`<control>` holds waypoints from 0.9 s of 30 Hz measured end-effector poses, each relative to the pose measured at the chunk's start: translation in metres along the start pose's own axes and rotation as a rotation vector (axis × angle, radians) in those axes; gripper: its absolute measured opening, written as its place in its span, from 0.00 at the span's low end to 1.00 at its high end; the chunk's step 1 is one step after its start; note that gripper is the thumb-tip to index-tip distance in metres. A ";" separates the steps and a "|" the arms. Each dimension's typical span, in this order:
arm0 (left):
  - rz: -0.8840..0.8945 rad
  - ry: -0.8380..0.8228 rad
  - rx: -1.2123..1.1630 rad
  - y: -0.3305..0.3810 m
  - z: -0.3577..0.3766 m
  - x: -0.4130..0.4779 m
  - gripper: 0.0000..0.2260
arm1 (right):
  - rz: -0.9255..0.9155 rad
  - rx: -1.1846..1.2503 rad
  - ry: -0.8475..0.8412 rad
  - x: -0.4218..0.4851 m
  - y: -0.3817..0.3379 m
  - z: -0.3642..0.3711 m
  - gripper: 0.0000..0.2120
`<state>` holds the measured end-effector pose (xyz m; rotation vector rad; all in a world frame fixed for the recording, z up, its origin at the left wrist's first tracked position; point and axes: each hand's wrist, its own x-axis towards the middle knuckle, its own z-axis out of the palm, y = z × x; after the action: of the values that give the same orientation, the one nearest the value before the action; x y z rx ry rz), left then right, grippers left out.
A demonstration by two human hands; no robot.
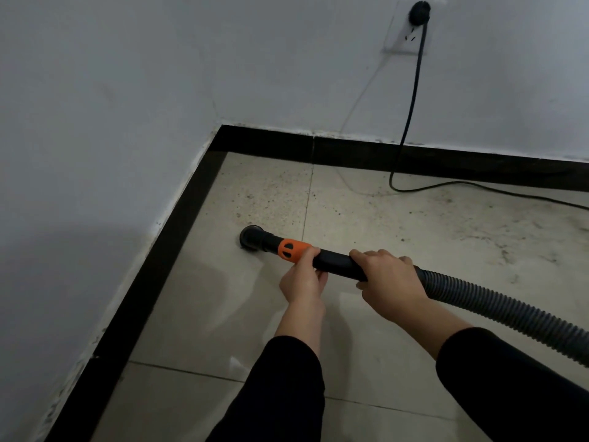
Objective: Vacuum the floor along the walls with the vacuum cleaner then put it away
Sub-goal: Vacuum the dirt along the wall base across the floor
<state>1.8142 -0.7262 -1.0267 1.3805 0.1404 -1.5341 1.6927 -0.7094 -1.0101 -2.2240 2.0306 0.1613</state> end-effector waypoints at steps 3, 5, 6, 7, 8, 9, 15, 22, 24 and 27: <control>-0.010 -0.009 0.015 -0.006 0.004 -0.002 0.07 | 0.019 0.000 0.000 -0.004 0.007 -0.002 0.13; -0.014 -0.017 0.020 -0.010 0.007 -0.004 0.07 | 0.030 0.003 0.000 -0.006 0.011 -0.004 0.13; -0.015 -0.021 0.021 -0.011 0.009 -0.005 0.07 | 0.036 0.004 0.005 -0.007 0.013 -0.004 0.13; -0.015 -0.023 0.024 -0.013 0.010 -0.006 0.07 | 0.041 0.006 0.011 -0.008 0.014 -0.004 0.13; -0.014 -0.024 0.028 -0.015 0.011 -0.006 0.07 | 0.046 0.007 0.015 -0.009 0.016 -0.005 0.13; -0.013 -0.027 0.034 -0.017 0.012 -0.007 0.07 | 0.050 0.009 0.017 -0.010 0.018 -0.005 0.13; -0.016 -0.053 0.074 -0.027 0.020 -0.010 0.07 | 0.067 0.016 0.031 -0.014 0.031 -0.008 0.11; -0.031 -0.073 0.110 -0.037 0.028 -0.014 0.07 | 0.088 0.020 0.025 -0.019 0.043 -0.010 0.11; -0.037 -0.077 0.112 -0.039 0.030 -0.015 0.08 | 0.099 0.013 0.027 -0.020 0.046 -0.010 0.11; -0.044 -0.083 0.121 -0.044 0.033 -0.017 0.08 | 0.113 0.008 0.023 -0.021 0.051 -0.011 0.12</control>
<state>1.7574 -0.7178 -1.0248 1.4128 0.0271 -1.6567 1.6398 -0.6947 -0.9973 -2.1169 2.1659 0.1396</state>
